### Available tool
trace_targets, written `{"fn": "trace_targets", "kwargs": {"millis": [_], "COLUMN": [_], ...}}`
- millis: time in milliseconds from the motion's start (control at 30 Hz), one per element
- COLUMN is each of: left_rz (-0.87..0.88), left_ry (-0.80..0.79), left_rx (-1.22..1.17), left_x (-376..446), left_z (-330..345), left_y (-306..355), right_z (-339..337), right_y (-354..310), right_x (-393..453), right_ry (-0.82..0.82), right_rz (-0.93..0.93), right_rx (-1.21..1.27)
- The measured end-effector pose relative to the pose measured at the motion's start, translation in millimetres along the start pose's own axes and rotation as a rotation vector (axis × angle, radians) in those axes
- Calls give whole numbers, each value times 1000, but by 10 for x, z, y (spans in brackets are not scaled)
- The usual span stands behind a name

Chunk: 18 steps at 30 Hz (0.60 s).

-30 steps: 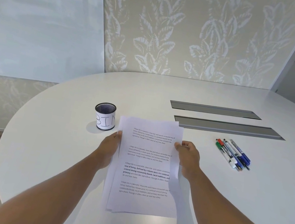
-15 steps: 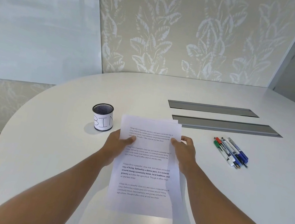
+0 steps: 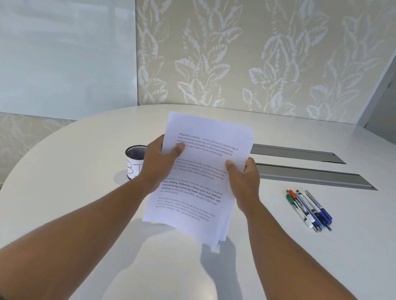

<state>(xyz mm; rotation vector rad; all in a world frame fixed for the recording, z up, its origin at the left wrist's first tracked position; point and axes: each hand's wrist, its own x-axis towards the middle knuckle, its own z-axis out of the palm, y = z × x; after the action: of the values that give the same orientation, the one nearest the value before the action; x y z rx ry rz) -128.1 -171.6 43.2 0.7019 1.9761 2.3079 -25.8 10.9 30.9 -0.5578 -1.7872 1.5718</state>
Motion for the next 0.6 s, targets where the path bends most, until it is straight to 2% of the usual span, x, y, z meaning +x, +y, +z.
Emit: {"fn": "trace_targets", "kwargs": {"millis": [167, 400, 600], "left_rz": [58, -8, -96], "left_ry": [24, -8, -101], "left_rx": [-9, -9, 39], "left_x": [62, -44, -150], "left_z": [46, -13, -42], "left_y": [125, -17, -187], "right_z": [65, 12, -22], "right_y": [-205, -90, 97], "right_x": [31, -40, -139], "right_ry": [43, -6, -49], "right_rz": [-82, -40, 0], "right_rx": [35, 49, -22]}}
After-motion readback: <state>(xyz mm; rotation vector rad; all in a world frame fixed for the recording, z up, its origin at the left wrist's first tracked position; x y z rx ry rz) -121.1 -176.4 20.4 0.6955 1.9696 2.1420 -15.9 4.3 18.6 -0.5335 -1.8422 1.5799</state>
